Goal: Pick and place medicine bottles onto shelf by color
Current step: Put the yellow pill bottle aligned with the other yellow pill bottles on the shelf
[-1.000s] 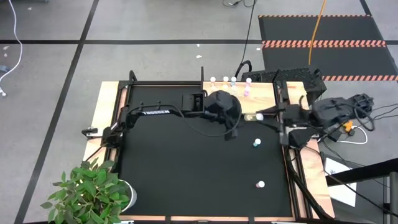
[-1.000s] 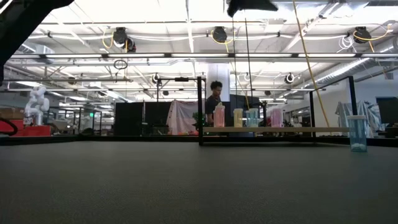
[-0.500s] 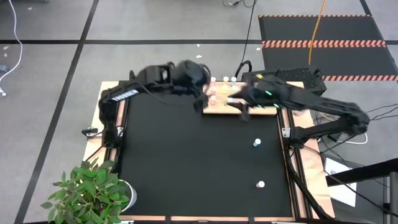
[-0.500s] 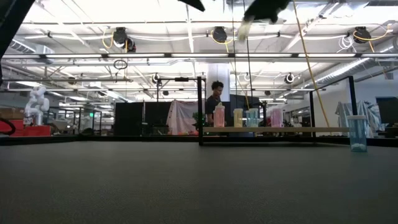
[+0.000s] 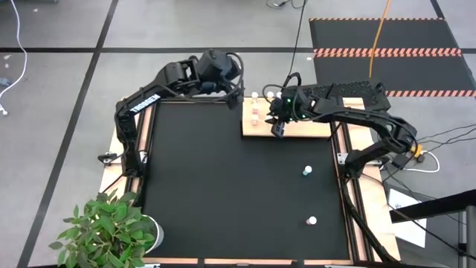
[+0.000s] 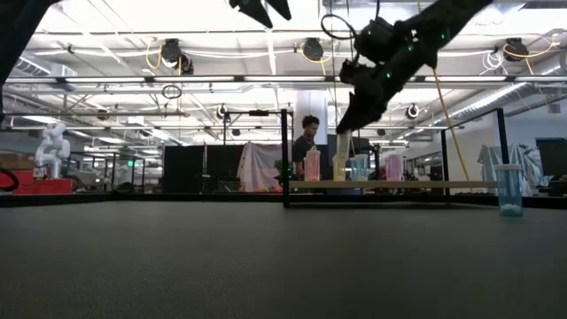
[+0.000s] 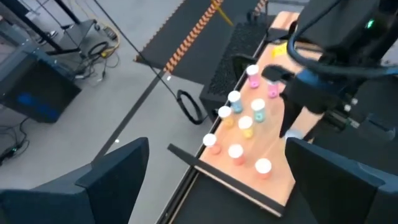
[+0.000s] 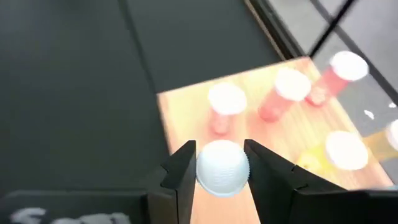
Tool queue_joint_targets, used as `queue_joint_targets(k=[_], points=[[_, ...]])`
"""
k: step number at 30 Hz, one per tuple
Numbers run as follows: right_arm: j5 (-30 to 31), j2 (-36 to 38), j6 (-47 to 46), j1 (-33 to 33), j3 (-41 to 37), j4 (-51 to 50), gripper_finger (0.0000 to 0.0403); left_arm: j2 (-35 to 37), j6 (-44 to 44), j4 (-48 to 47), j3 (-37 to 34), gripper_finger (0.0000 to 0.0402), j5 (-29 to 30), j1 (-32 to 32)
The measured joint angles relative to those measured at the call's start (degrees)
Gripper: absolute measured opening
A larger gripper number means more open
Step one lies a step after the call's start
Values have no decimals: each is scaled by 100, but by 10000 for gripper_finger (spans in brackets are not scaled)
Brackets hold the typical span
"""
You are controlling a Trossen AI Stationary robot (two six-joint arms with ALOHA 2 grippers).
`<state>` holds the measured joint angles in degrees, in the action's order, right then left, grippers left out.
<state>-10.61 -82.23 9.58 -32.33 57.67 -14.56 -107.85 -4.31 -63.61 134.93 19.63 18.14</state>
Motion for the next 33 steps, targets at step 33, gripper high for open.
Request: queue_joint_targets(k=[33], points=[[-306,-578,-247,-499,-308,616,119,-16,15,48,-4,379,3,659]])
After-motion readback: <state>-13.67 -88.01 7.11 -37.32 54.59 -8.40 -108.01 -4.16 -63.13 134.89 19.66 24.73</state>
